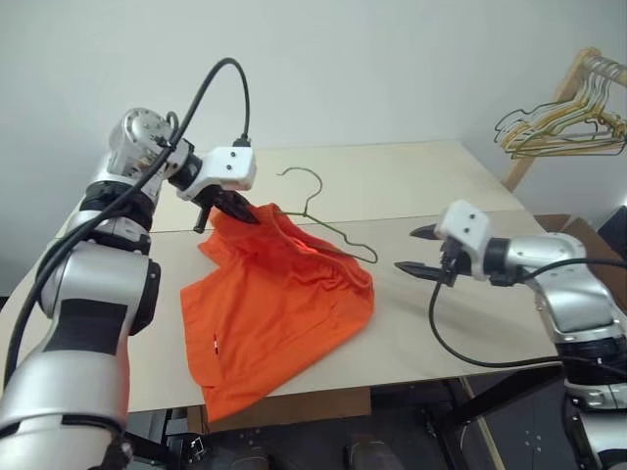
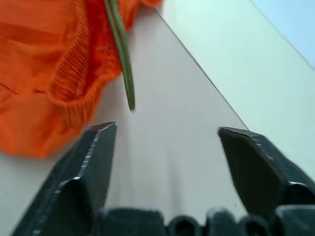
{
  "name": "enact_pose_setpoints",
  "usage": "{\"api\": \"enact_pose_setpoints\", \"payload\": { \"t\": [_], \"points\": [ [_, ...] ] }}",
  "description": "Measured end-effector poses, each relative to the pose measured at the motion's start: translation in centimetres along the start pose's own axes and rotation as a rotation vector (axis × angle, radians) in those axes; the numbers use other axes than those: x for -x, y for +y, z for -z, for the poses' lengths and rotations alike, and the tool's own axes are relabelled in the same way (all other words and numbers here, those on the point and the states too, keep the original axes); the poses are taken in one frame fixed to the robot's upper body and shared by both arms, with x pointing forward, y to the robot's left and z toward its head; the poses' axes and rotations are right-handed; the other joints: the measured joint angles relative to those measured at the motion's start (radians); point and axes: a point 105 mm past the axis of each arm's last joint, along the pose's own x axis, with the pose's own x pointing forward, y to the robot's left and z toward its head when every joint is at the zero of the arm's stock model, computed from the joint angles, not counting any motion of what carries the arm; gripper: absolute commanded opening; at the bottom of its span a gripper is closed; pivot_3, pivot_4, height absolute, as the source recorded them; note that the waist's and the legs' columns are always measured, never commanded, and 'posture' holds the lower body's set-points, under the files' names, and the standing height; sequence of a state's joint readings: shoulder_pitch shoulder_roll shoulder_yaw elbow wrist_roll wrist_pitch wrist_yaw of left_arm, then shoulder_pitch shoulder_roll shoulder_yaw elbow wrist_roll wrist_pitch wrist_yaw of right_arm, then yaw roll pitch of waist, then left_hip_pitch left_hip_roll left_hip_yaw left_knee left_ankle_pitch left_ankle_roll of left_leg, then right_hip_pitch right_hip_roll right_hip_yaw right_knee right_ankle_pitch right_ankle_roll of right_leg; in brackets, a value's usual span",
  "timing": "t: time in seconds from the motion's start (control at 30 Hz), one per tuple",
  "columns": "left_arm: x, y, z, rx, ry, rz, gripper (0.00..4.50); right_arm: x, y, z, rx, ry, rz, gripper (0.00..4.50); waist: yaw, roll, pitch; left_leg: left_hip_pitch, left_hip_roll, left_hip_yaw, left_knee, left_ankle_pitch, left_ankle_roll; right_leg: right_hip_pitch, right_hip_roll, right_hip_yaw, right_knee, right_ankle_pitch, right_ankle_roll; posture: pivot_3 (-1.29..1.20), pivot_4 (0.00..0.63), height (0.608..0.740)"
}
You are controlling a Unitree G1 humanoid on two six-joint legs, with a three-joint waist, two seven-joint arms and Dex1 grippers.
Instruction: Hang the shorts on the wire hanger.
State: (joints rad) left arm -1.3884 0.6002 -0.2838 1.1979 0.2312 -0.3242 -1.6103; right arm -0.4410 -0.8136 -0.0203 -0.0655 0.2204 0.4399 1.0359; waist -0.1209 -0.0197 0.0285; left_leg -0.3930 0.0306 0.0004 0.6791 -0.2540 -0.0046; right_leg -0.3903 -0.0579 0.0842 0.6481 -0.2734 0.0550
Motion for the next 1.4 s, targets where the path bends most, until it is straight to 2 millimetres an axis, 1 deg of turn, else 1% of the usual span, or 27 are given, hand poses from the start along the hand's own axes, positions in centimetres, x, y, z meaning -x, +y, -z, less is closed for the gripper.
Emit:
{"api": "enact_pose_setpoints", "payload": {
  "t": [0.07, 0.13, 0.17, 0.27, 0.4, 0.47, 0.53, 0.57, 0.63, 0.7, 0.9, 0.93, 1.03, 1.1, 1.13, 1.23, 1.3, 1.4],
  "points": [
    [0.4, -0.1, 0.4, 0.009, 0.003, -0.011, 0.0, 1.0, 0.7, 1.6, -0.081, 0.018, -0.021, 3.91, -0.002, 0.0, 0.0, 0.0, 0.0, 0.0, 0.0, 0.0, 0.0, 0.0, 0.0, 0.0, 0.0, 0.0, 0.0, -0.13, 0.0, 0.74],
    [0.8, -0.1, 0.7, 0.019, 0.006, -0.02, 0.0, 0.9, 2.1, 2.9, -0.143, 0.036, -0.06, 3.91, -0.006, 0.0, 0.0, 0.001, 0.001, 0.0, 0.0, 0.0, 0.0, 0.0, 0.001, 0.0, 0.001, 0.0, 0.0, -0.12, 0.0, 0.74],
    [0.8, -0.1, 0.7, 0.019, 0.005, -0.021, 0.0, 0.5, 2.8, 3.4, -0.177, 0.031, -0.079, 3.91, -0.009, 0.0, 0.0, 0.001, 0.001, 0.0, 0.0, 0.0, 0.0, 0.0, 0.001, 0.001, 0.002, 0.0, 0.0, -0.12, 0.0, 0.74],
    [0.8, -0.1, 0.5, 0.014, -0.004, -0.025, 0.0, -1.6, 4.3, 3.5, -0.257, -0.011, -0.104, 3.91, -0.016, 0.0, 0.0, 0.003, 0.001, 0.0, 0.0, 0.0, 0.0, 0.0, 0.002, 0.001, 0.003, 0.0, 0.0, -0.11, 0.0, 0.74],
    [0.7, -0.3, 0.7, 0.019, -0.016, -0.025, 0.0, -4.9, 7.0, 3.3, -0.346, -0.057, -0.159, 3.91, -0.015, 0.0, 0.0, 0.001, 0.001, -0.001, 0.0, 0.0, 0.0, 0.0, 0.002, 0.001, 0.003, 0.0, 0.0, -0.11, 0.0, 0.74],
    [0.6, -0.3, 0.8, 0.019, -0.018, -0.026, 0.0, -6.0, 7.8, 3.1, -0.384, -0.07, -0.172, 3.91, -0.011, 0.0, 0.0, 0.0, 0.0, -0.001, 0.0, 0.0, 0.0, 0.0, 0.001, 0.001, 0.002, 0.0, 0.0, -0.09, 0.0, 0.74],
    [0.7, -0.4, 0.8, 0.019, -0.018, -0.027, 0.0, -6.8, 8.1, 2.7, -0.396, -0.074, -0.176, 3.91, -0.005, 0.0, 0.0, 0.0, 0.0, -0.001, 0.001, 0.0, 0.0, 0.0, 0.0, 0.001, 0.002, 0.0, 0.0, -0.09, 0.0, 0.74],
    [0.8, -0.4, 0.9, 0.021, -0.017, -0.029, 0.0, -7.2, 8.1, 2.5, -0.406, -0.083, -0.174, 3.54, -0.004, 0.0, 0.0, 0.0, 0.0, 0.0, 0.001, 0.0, 0.0, 0.0, 0.0, 0.001, 0.003, 0.0, 0.0, -0.09, 0.0, 0.74],
    [0.8, -0.4, 1.0, 0.02, -0.016, -0.031, 0.0, -7.8, 8.1, 2.2, -0.429, -0.099, -0.164, 3.01, 0.0, 0.0, 0.0, 0.001, 0.0, -0.001, 0.001, 0.0, 0.0, 0.0, 0.0, 0.0, 0.003, 0.0, 0.0, -0.08, 0.0, 0.74],
    [0.8, -0.5, 1.1, 0.022, -0.013, -0.031, 0.0, -8.2, 8.1, 2.2, -0.464, -0.094, -0.162, 2.29, 0.003, 0.0, 0.0, 0.001, 0.0, -0.001, 0.001, 0.0, 0.0, 0.0, 0.0, 0.0, 0.004, 0.0, 0.0, -0.08, 0.0, 0.74],
    [1.0, -0.8, 1.7, 0.045, -0.007, -0.032, 0.0, -8.4, 7.8, 2.8, -0.498, -0.066, -0.147, 0.12, 0.001, 0.0, 0.0, 0.001, 0.0, -0.001, 0.001, 0.0, 0.0, 0.0, 0.0, 0.0, 0.005, 0.0, 0.0, -0.08, 0.0, 0.74],
    [1.0, -0.8, 1.7, 0.045, -0.007, -0.033, 0.0, -8.4, 7.8, 2.8, -0.502, -0.064, -0.145, 0.01, 0.001, 0.0, 0.0, 0.001, 0.0, -0.001, 0.001, 0.0, 0.0, 0.0, 0.0, 0.0, 0.005, 0.0, 0.0, -0.08, 0.0, 0.74],
    [1.2, -0.8, 1.2, 0.04, -0.074, -0.057, 0.0, -8.5, 7.5, 3.3, -0.542, -0.049, -0.145, 0.01, 0.0, 0.0, 0.0, 0.001, 0.0, -0.001, 0.001, 0.0, 0.0, -0.001, 0.0, 0.0, 0.007, 0.0, 0.0, -0.09, 0.0, 0.74],
    [1.6, -0.7, 0.5, 0.044, -0.149, -0.075, 0.0, -8.2, 6.6, 3.8, -0.58, -0.03, -0.14, 0.01, -0.001, 0.0, 0.0, 0.001, 0.0, -0.001, 0.001, 0.0, 0.0, -0.001, 0.0, 0.0, 0.008, 0.0, 0.0, -0.09, 0.0, 0.74],
    [1.9, -0.9, 0.1, 0.044, -0.178, -0.074, 0.0, -7.9, 6.0, 3.6, -0.591, -0.039, -0.139, 0.01, -0.002, 0.0, 0.0, 0.001, 0.0, -0.001, 0.001, 0.0, 0.001, -0.001, 0.0, 0.0, 0.009, 0.0, 0.0, -0.09, 0.0, 0.74],
    [2.9, -1.4, -0.5, 0.022, -0.19, -0.055, 0.0, -6.9, 4.8, 3.4, -0.601, -0.057, -0.159, 0.01, -0.005, 0.0, 0.0, 0.001, 0.0, -0.002, 0.001, -0.001, 0.001, -0.001, 0.0, 0.001, 0.009, 0.0, 0.0, -0.09, 0.0, 0.74],
    [3.0, -1.8, -0.2, 0.018, -0.168, -0.036, 0.0, -6.0, 4.3, 3.4, -0.598, -0.064, -0.179, 0.01, -0.003, 0.0, 0.0, 0.001, 0.0, -0.002, 0.001, -0.001, 0.001, 0.0, 0.0, 0.001, 0.008, -0.001, 0.001, -0.09, 0.0, 0.74],
    [2.5, -2.2, 0.4, 0.023, -0.138, -0.008, 0.0, -5.1, 3.8, 3.3, -0.581, -0.06, -0.208, 0.01, 0.002, 0.0, 0.0, 0.001, 0.0, -0.001, 0.003, -0.001, 0.001, 0.0, 0.0, 0.001, 0.007, -0.001, 0.001, -0.09, 0.0, 0.74]
  ]
}}
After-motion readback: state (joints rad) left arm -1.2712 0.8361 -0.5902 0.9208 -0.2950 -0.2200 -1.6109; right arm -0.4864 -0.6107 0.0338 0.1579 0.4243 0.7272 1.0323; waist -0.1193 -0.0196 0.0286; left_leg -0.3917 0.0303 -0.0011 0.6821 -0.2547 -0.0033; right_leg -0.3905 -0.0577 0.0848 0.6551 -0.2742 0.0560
